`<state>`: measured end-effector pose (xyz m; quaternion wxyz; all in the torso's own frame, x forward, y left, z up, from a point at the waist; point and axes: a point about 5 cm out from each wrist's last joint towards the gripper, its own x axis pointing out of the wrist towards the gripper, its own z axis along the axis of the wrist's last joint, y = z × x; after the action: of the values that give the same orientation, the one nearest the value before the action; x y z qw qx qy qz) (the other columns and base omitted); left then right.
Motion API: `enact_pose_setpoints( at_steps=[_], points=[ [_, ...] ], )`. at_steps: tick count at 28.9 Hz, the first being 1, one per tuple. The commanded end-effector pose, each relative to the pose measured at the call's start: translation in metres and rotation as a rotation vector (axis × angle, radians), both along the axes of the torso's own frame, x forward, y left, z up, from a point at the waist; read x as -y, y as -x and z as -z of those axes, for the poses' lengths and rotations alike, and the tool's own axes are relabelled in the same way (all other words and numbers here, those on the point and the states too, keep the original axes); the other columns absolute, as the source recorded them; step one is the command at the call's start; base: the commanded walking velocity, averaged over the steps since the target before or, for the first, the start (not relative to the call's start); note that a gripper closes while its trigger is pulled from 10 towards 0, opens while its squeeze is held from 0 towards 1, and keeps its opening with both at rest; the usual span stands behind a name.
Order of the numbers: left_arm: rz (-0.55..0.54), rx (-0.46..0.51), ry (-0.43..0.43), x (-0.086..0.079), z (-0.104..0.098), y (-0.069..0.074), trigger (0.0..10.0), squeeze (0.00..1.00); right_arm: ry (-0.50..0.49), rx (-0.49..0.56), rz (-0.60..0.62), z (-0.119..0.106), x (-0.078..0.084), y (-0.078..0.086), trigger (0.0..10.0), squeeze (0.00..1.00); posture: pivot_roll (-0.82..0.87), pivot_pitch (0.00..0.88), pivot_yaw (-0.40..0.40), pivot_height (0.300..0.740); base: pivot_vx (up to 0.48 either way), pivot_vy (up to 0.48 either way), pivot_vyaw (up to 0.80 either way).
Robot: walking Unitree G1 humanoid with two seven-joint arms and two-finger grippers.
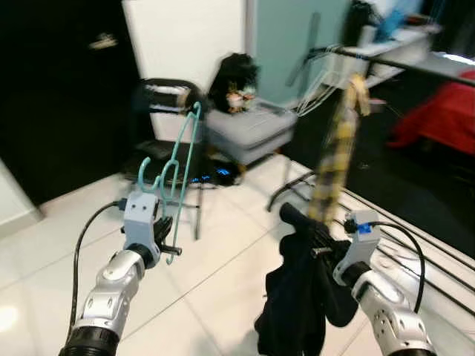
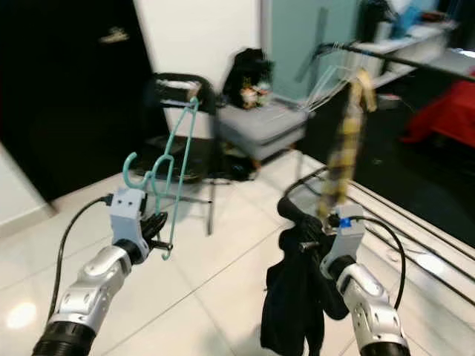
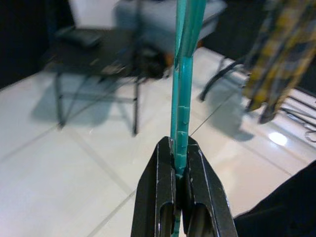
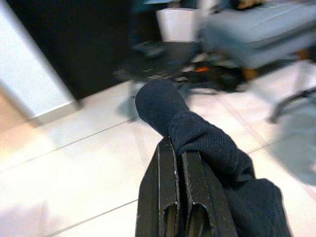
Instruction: Hang hanger
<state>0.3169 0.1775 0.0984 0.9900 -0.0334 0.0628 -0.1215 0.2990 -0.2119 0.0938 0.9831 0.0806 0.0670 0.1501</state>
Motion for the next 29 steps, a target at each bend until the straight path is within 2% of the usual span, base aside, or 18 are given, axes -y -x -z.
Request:
enact_pose_setpoints(
  at_steps=[1,3,4,14,19,29],
  points=[
    [0.037,-0.012,0.037,0.004,0.000,-0.003,10.0,0.00,-0.008,0.021,-0.008,-0.005,-0.001,-0.003,10.0,0.00,-0.06,0.000,0.006,0.740,0.000,0.000,0.79],
    [0.054,-0.019,0.060,0.005,0.000,-0.004,10.0,0.00,-0.007,0.023,-0.010,-0.005,-0.002,-0.004,10.0,0.00,-0.06,0.000,0.006,0.740,0.000,0.000,0.79],
    [0.070,-0.023,0.104,0.008,-0.001,-0.009,10.0,0.00,-0.006,0.027,-0.010,-0.007,-0.001,-0.006,10.0,0.00,-0.06,0.000,0.003,0.740,0.000,0.000,0.79],
    [0.093,-0.016,0.069,0.012,-0.005,-0.018,10.0,0.00,-0.007,0.035,-0.011,-0.011,0.000,-0.010,10.0,0.00,-0.07,0.000,0.001,0.740,0.000,0.000,0.79],
    [0.100,0.018,0.114,0.013,-0.011,-0.020,10.0,0.00,-0.006,0.050,-0.019,-0.016,0.001,-0.011,10.0,0.00,-0.07,0.000,-0.008,0.740,0.000,0.000,0.79],
    [0.107,0.022,0.127,0.015,-0.013,-0.023,10.0,0.00,0.000,0.063,-0.031,-0.019,0.000,-0.012,10.0,0.00,-0.07,0.000,-0.010,0.740,0.000,0.000,0.79]
  ],
)
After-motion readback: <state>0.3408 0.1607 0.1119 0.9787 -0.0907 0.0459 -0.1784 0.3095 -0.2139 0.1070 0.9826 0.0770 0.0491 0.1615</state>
